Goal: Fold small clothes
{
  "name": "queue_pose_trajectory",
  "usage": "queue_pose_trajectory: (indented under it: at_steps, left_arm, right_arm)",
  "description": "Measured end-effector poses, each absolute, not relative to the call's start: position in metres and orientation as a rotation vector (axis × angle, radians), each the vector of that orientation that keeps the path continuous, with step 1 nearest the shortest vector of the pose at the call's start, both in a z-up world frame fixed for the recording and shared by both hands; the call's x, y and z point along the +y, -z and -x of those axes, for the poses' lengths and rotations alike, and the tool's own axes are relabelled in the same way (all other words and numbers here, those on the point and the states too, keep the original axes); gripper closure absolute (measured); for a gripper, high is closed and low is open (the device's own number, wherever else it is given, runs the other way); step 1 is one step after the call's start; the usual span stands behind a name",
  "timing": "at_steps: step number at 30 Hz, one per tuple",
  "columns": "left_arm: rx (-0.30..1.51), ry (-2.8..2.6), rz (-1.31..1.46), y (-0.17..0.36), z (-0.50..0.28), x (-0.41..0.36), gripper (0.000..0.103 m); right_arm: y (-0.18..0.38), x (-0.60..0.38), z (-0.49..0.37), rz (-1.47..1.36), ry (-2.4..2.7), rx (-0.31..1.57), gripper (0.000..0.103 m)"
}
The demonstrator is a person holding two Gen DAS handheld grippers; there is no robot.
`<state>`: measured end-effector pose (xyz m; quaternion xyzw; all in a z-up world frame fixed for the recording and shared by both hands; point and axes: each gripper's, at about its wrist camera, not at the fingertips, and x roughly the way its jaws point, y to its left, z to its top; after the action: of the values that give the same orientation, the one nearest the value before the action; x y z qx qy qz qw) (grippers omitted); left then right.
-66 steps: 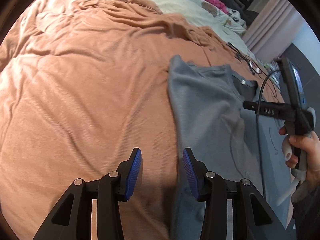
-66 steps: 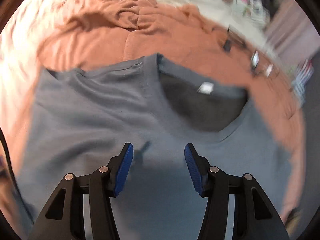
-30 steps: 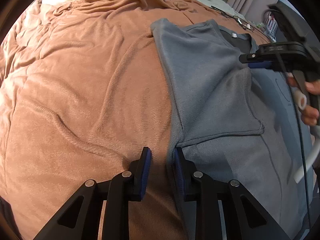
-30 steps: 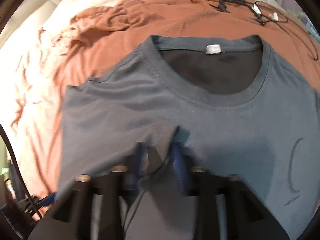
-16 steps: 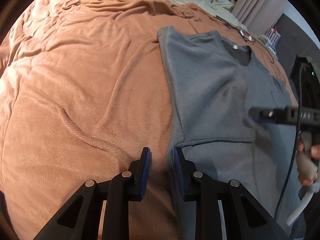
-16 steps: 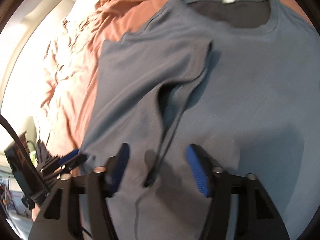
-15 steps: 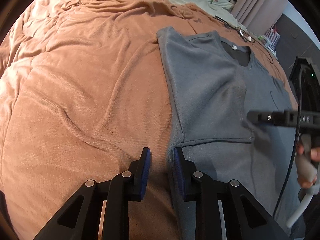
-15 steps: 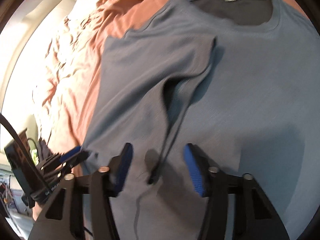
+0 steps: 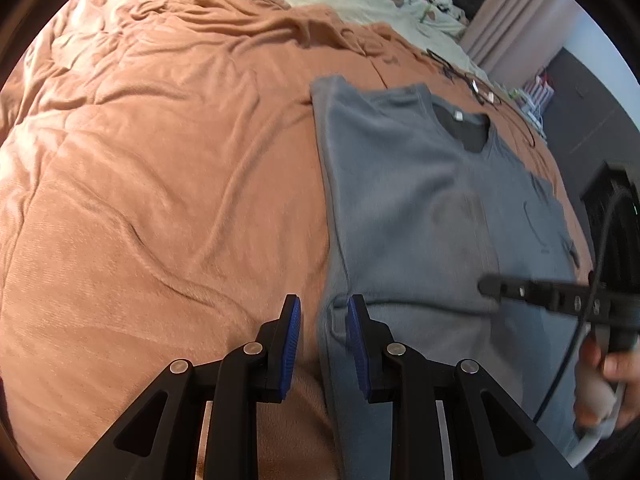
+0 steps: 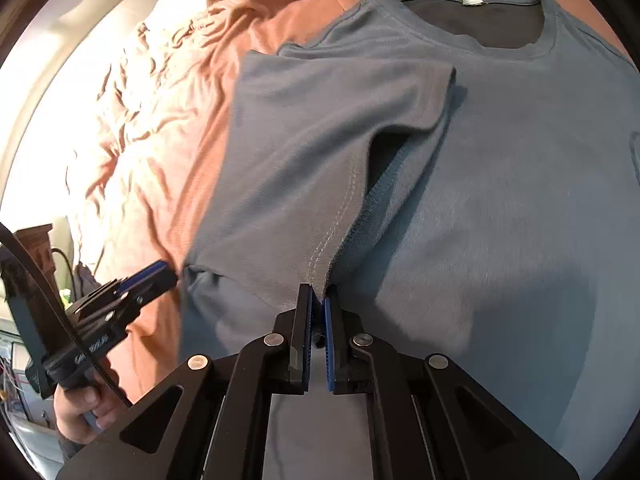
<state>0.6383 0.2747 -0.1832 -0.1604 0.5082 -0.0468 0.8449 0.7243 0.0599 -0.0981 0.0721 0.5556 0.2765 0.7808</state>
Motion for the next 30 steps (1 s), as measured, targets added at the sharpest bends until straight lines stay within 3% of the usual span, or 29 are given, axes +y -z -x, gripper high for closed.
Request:
queue_pose_trajectory:
  at_steps: [8,13,24,25,26,27,29,30]
  left_arm:
    - [1.088,0.083,0.347,0.196,-0.655,0.263,0.076]
    - [1.11,0.052,0.27,0.209,-0.658,0.256,0.076]
    - [1.104,0.007,0.22,0.193,-0.659,0.272,0.073]
    - [1.096,0.006,0.225,0.189,-0.662,0.273,0.072]
    - [1.09,0.0,0.229,0.185,-0.666,0.275,0.068]
    - [1.082,-0.006,0.237,0.182,-0.671,0.276,0.065]
    - [1.053,-0.003,0.266,0.176,-0.681,0.277,0.05]
    - [1.037,0.0,0.271,0.173,-0.686,0.277,0.049]
  right_arm:
    - [0.121,0.053,-0.718,-0.174,-0.563,1.283,0.098]
    - [0.1,0.044,-0.724,-0.121,-0.547,1.229,0.093]
    - [0.095,0.043,-0.751,-0.139,-0.474,1.152,0.091]
    - [0.097,0.042,-0.753,-0.145,-0.473,1.152,0.081]
    - [0.099,0.043,-0.755,-0.159,-0.478,1.152,0.06]
    - [0.101,0.042,-0.758,-0.175,-0.481,1.149,0.051]
    - [0.104,0.038,-0.762,-0.194,-0.482,1.13,0.047]
    - [0.104,0.036,-0.764,-0.199,-0.482,1.124,0.047]
